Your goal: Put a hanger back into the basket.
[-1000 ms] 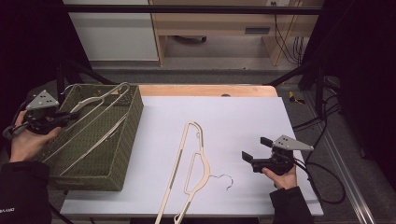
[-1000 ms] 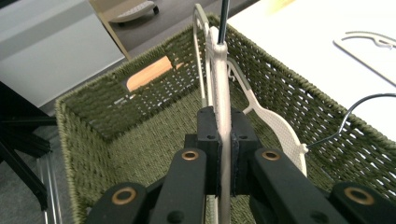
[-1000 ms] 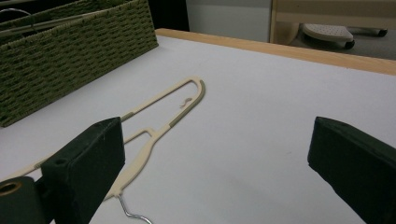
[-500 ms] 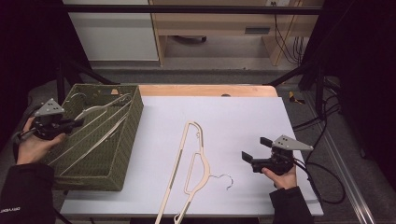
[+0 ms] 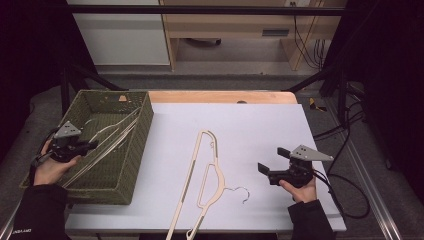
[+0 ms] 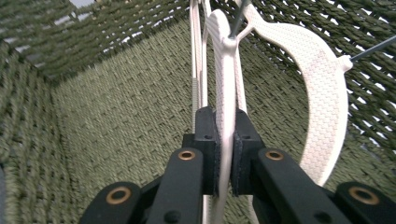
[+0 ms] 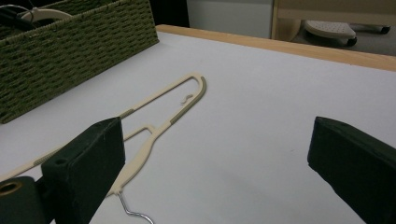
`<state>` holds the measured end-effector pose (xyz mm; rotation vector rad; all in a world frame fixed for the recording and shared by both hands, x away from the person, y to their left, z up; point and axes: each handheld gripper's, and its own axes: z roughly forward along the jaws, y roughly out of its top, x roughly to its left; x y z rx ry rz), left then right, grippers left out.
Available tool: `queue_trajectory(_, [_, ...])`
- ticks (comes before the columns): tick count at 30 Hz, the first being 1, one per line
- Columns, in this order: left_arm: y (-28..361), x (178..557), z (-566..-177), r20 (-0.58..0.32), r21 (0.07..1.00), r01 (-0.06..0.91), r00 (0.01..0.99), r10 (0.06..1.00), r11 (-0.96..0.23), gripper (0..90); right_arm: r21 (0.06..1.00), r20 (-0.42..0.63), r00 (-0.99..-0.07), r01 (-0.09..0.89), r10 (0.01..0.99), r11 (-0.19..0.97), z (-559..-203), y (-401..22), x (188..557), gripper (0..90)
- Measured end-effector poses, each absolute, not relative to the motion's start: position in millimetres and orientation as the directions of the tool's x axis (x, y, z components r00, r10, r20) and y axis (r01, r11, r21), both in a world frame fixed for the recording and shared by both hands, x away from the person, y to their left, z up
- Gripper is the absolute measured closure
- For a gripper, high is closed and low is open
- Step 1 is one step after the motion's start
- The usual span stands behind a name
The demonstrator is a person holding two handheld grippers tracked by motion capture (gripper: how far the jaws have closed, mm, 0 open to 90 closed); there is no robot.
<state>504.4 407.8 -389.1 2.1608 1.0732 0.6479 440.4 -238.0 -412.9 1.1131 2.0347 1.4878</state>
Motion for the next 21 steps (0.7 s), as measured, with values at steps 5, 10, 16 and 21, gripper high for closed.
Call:
queue_trajectory(5, [405, 504, -389, 0.094, 0.709, 0.550, 0.548, 0.831, -0.442, 80.2, 0.920, 0.140, -0.613, 0.370, 0.778, 0.126, -413, -238, 440, 4.5])
queue_trajectory(10, [404, 500, -387, 0.036, 0.706, 0.579, 0.546, 0.837, -0.408, 74.1, 0.919, 0.150, -0.608, 0.377, 0.779, 0.116, -411, -238, 439, 4.4])
queue_trajectory(16, [405, 491, -384, 0.029, 0.724, 0.567, 0.544, 0.839, -0.393, 66.7, 0.920, 0.143, -0.615, 0.371, 0.776, 0.124, -412, -239, 439, 4.5])
queue_trajectory(21, [406, 481, -375, 0.064, 0.755, 0.525, 0.537, 0.841, -0.393, 57.8, 0.922, 0.140, -0.616, 0.366, 0.775, 0.124, -411, -239, 438, 4.5])
